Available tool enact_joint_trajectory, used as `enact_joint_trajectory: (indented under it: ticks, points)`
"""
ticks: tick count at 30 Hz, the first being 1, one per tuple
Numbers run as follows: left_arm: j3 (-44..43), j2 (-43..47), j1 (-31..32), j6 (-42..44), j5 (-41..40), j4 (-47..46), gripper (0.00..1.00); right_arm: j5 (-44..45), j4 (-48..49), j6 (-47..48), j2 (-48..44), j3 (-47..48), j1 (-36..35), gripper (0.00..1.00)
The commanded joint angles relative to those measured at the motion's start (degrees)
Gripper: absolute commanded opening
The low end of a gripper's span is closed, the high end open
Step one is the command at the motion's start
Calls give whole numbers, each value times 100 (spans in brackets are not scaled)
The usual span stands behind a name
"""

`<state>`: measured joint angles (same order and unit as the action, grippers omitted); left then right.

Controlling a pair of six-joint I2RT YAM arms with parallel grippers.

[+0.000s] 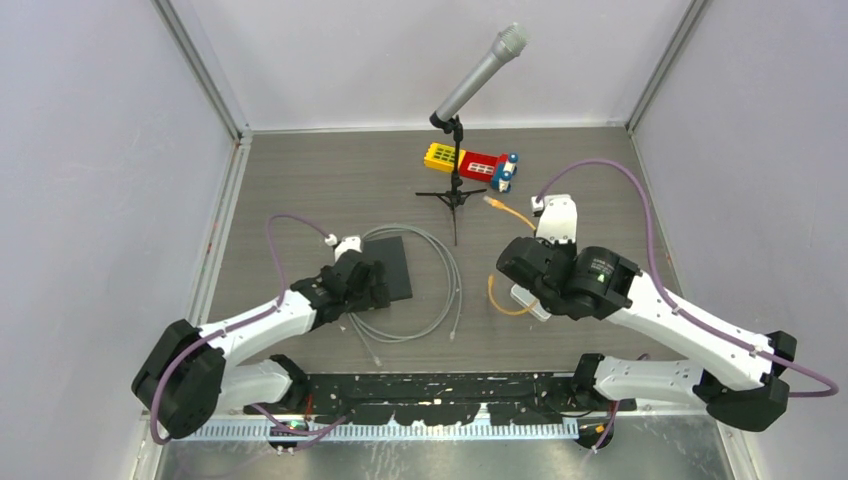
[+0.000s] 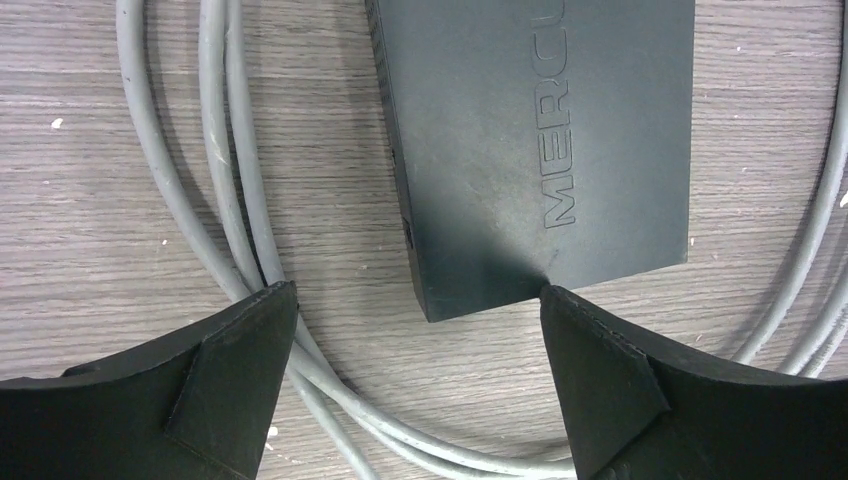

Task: Insert the plug into the switch port
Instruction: Place the connector at the center of the board.

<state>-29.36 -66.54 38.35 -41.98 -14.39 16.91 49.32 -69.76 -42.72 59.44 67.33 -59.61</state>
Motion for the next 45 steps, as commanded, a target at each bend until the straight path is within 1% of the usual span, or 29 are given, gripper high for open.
enact_joint_trajectory:
  ticks: [1,3,6,7,8,9,10,11,12,14,17,18,20,22,25,27,30,31,32,35,38,40,42,44,45]
  points:
    - [129,-52,-100,-10,-303,-143,94,880,-1383,-916,220,623,-6,1]
    - [110,-151,-112,-20,-274,-127,92,1174,-1518,-1162,234,668,2,1]
    - [157,-100,-110,-55,-189,-143,92,1714,-1473,-1611,119,545,126,3]
    - [178,-35,-116,-63,-183,-136,92,1845,-1334,-1664,30,439,264,5]
    - [198,44,-109,-65,-160,-111,92,1816,-982,-1495,-100,306,475,6]
    - [196,132,-109,-65,-137,-71,92,1608,-228,-1058,-248,92,824,6]
    - [180,213,-107,-57,-108,-14,92,1267,395,-385,-487,-146,1235,6]
    - [160,303,-110,-38,-79,34,92,802,1076,58,-647,-381,1692,6]
    - [133,383,-114,-12,-53,85,92,354,1617,376,-761,-587,2203,6]
    - [60,548,-112,30,-42,223,92,-507,2365,799,-755,-827,3123,6]
    - [-58,731,-109,91,94,376,92,-1125,3032,1058,-352,-939,4269,7]
    - [-109,785,-109,126,154,422,92,-1301,3158,1053,-153,-942,4703,7]
    - [-234,888,-106,174,214,583,92,-1569,3286,926,229,-941,5271,7]
    - [-360,1053,-107,198,193,780,92,-1987,3427,783,554,-1001,5751,14]
    - [-531,1348,-112,150,17,1152,93,-2500,3488,614,970,-1098,6252,26]
    - [-607,1559,-108,38,-144,1497,93,-2579,3486,554,1090,-1196,6355,37]
    - [-683,1841,-106,-230,-475,1986,95,-2511,3482,499,970,-1350,6426,53]
    - [-716,1933,-110,-368,-606,2191,97,-2466,3437,488,885,-1361,6439,68]
    - [-752,2004,-111,-500,-727,2355,99,-2399,3361,458,750,-1344,6446,73]
    - [-860,2157,-108,-838,-1002,2903,100,-2392,3147,439,411,-1238,6462,74]
    - [-868,2267,-115,-956,-1051,3190,100,-3110,3102,488,20,-1233,6454,72]
    - [-800,2333,-110,-982,-932,3188,100,-3694,3170,547,-245,-1312,6403,71]
    - [-702,2396,-109,-1022,-775,3149,100,-3967,3165,561,-452,-1359,6085,71]
    - [-613,2444,-113,-1076,-679,3122,100,-3788,3061,563,-553,-1325,5331,71]
    - [-584,2463,-112,-1098,-650,3133,100,-3614,3026,561,-576,-1313,4835,71]
